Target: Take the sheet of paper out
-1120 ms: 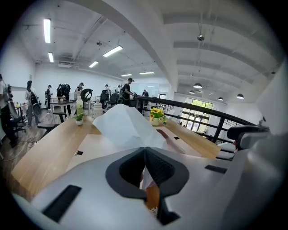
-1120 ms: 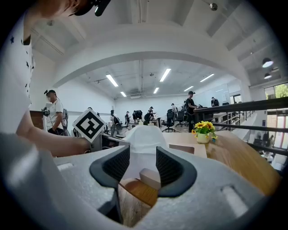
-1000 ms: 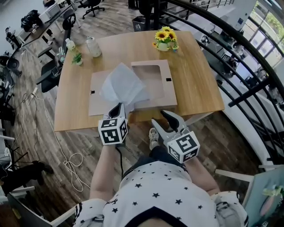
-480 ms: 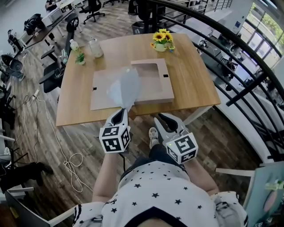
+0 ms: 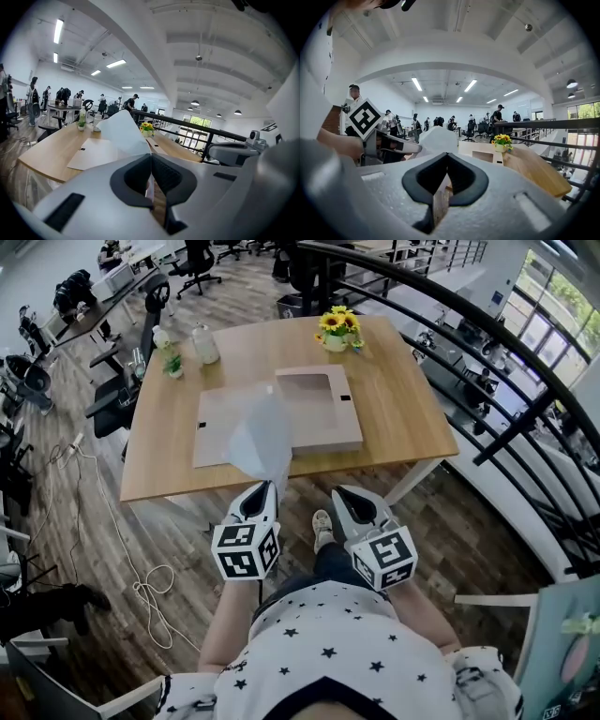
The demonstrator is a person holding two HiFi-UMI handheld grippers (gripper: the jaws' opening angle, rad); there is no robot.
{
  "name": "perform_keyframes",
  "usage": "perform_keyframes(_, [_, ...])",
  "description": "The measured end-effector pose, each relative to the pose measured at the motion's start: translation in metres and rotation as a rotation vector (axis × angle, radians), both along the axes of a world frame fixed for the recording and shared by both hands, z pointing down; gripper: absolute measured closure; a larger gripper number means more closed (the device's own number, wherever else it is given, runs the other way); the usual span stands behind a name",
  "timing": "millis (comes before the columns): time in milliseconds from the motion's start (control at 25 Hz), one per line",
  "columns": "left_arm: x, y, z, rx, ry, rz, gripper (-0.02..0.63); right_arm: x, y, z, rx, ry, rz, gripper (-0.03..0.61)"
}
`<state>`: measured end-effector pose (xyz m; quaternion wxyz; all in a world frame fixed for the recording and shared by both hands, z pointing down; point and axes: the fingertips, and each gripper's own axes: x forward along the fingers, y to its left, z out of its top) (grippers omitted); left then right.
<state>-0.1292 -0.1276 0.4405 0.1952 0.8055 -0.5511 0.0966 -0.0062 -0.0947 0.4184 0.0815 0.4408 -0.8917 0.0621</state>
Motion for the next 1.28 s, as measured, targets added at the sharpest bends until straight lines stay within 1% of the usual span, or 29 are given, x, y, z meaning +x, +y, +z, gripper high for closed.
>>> perform_keyframes(440, [0.001,0.033,0.003,-0.004,0.036,-0.001,0.607,0.000,0.020,0.000,0.001,0.003,-0.006,0.571])
perform_keyframes(800, [-0.001,0.034,0.002,-0.002,0.037,-0.005,0.607,-0.005,0.021,0.007,-0.015,0.032,-0.027,0.572])
perform_keyframes(1280, [-0.007,0.034,0.004,-0.008,0.043,-0.007,0.607,-0.011,0.020,0.007,-0.018,0.047,-0.032,0.572])
